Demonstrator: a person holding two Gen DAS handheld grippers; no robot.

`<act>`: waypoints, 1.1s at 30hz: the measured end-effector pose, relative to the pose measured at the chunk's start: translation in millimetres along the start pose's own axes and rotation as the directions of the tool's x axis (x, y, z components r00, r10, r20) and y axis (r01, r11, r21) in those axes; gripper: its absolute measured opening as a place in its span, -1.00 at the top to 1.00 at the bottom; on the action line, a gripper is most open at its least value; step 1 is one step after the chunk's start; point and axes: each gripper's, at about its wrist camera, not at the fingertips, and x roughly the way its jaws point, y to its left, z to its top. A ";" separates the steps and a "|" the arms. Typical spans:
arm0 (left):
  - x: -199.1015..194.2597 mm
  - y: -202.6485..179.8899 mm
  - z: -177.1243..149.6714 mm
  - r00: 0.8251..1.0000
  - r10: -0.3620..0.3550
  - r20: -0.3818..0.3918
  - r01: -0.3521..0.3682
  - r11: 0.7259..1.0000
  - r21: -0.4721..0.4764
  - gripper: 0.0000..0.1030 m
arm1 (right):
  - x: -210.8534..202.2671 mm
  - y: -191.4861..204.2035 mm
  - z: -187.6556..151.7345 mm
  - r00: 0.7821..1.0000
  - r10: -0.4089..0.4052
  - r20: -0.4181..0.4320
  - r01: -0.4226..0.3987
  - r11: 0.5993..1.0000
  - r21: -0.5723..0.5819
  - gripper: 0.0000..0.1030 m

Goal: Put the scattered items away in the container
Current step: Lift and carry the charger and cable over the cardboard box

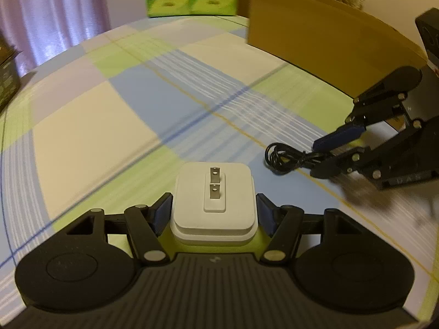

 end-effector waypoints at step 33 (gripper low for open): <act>-46.1 -163.3 -39.4 0.983 0.134 -0.125 -0.155 0.973 -0.172 -0.17 | -94.9 12.4 -86.8 1.000 0.007 0.000 -0.007 0.996 0.087 0.48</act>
